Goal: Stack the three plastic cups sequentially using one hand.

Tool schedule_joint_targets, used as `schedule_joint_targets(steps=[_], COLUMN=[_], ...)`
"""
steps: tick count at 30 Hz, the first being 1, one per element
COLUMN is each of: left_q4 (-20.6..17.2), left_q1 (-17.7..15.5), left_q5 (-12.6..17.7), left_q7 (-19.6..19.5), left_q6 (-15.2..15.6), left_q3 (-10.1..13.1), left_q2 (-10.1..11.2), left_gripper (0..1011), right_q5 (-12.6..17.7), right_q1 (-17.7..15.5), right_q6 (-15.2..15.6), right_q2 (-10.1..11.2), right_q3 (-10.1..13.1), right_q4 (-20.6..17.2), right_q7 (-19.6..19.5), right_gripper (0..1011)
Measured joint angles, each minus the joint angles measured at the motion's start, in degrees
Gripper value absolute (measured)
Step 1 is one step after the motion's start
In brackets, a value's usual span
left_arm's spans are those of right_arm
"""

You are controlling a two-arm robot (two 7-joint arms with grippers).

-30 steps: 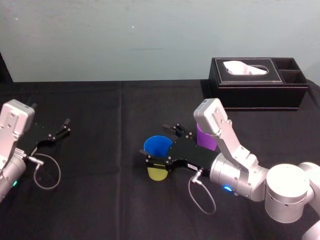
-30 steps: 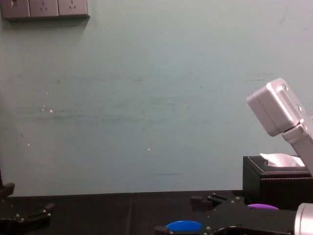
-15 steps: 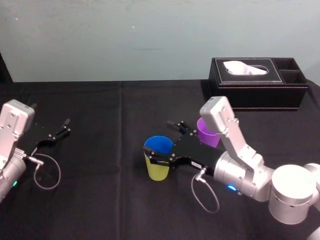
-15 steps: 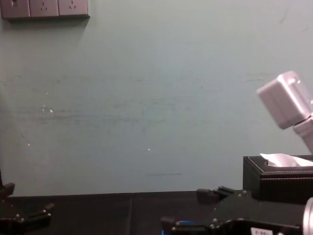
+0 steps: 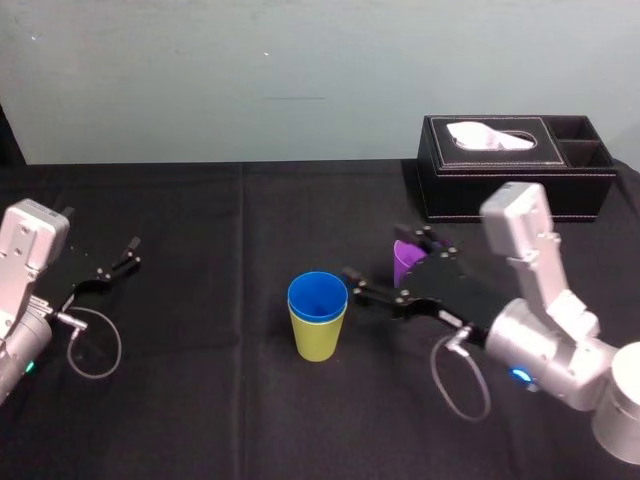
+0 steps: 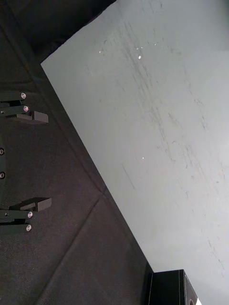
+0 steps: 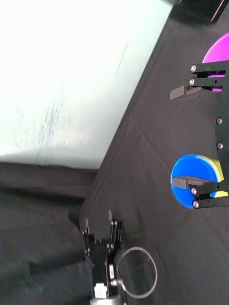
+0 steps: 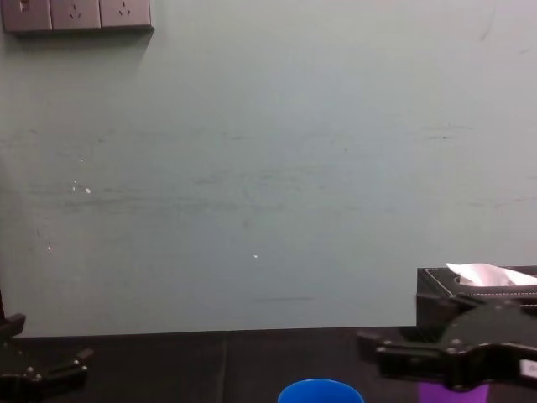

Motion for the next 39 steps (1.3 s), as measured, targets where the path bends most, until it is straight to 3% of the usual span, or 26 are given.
schedule_joint_targets(steps=[9, 17, 39], left_q4=[0.0, 0.0, 0.0], left_q1=[0.0, 0.0, 0.0], left_q5=[0.0, 0.0, 0.0], left_q7=[0.0, 0.0, 0.0], left_q6=[0.0, 0.0, 0.0], left_q3=[0.0, 0.0, 0.0], left_q2=[0.0, 0.0, 0.0], left_gripper=[1010, 1010, 1010], right_q5=[1.6, 2.1, 1.9], right_q1=[-4.6, -7.5, -9.7], right_q6=[-1.8, -3.2, -4.1], right_q2=[2.0, 2.0, -0.4], right_q3=[4.6, 6.9, 8.6], right_q4=[-2.2, -1.8, 2.7], right_q7=[-1.2, -2.0, -2.9], right_gripper=[1003, 1003, 1003])
